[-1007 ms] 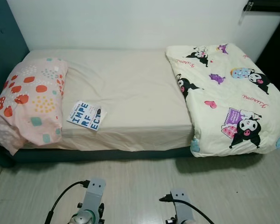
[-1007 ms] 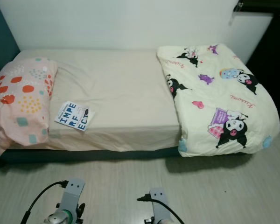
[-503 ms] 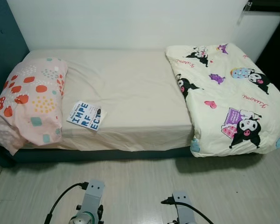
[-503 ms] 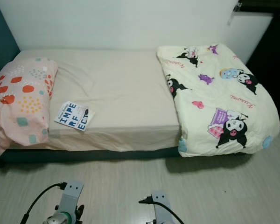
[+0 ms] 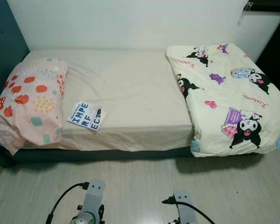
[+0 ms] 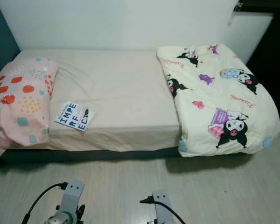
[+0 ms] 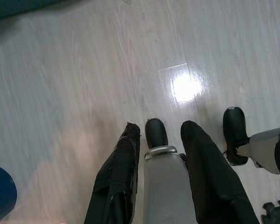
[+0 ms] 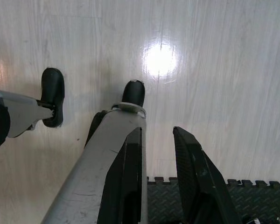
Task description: Clean up the room
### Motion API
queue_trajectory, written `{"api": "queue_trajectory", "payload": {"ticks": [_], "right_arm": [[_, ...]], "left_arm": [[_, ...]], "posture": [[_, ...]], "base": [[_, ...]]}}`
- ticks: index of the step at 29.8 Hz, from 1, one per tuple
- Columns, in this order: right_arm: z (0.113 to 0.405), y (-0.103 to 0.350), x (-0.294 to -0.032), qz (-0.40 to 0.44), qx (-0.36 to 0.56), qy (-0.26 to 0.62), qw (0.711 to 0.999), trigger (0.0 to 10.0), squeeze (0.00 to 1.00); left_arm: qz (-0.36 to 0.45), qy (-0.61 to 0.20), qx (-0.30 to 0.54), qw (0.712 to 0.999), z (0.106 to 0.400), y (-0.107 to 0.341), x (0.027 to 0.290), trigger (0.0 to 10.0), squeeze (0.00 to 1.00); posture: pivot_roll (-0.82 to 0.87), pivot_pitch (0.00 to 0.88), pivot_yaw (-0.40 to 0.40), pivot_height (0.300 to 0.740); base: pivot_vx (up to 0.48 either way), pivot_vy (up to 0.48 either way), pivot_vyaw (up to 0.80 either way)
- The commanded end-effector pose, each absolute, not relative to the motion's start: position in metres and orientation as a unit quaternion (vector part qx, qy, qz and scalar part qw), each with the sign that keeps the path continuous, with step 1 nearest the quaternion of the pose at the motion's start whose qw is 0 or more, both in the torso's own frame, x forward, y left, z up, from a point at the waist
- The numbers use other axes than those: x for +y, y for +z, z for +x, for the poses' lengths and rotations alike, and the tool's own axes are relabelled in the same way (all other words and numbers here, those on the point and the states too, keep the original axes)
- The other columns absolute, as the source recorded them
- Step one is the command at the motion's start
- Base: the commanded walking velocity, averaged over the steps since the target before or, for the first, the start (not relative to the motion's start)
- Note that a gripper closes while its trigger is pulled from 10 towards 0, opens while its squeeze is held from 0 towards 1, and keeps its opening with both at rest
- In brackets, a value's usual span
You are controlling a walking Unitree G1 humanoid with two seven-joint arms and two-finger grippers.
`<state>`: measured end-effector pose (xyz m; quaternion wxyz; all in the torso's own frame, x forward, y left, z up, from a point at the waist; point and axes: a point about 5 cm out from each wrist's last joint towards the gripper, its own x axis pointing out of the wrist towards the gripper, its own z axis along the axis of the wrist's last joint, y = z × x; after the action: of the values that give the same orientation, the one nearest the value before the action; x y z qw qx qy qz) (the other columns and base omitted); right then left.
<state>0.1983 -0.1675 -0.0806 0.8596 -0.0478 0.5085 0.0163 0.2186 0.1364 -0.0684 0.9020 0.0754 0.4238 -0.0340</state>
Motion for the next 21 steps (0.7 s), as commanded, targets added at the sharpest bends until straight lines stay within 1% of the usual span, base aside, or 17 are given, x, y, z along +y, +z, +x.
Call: {"api": "queue_trajectory", "payload": {"ticks": [1, 5, 21], "right_arm": [[0.195, -0.082, -0.168, -0.048, 0.515, 0.019, 0.856, 10.0, 0.00], [0.193, -0.083, -0.167, -0.050, 0.517, 0.024, 0.854, 10.0, 0.00], [0.193, -0.084, -0.157, -0.046, 0.515, 0.027, 0.856, 10.0, 0.00]], "left_arm": [[0.077, -0.034, 0.436, 0.896, 0.213, -0.072, 0.136, 10.0, 0.00], [0.088, -0.048, 0.431, 0.897, 0.216, -0.070, 0.135, 10.0, 0.00], [0.075, -0.036, 0.428, 0.900, 0.217, -0.069, 0.136, 10.0, 0.00]], "posture": [[0.04, 0.000, 0.070, 0.740], [0.05, 0.000, 0.064, 0.740], [0.05, 0.000, 0.073, 0.740]], "base": [[0.000, 0.000, 0.00], [0.000, 0.000, 0.00], [0.000, 0.000, 0.00]]}}
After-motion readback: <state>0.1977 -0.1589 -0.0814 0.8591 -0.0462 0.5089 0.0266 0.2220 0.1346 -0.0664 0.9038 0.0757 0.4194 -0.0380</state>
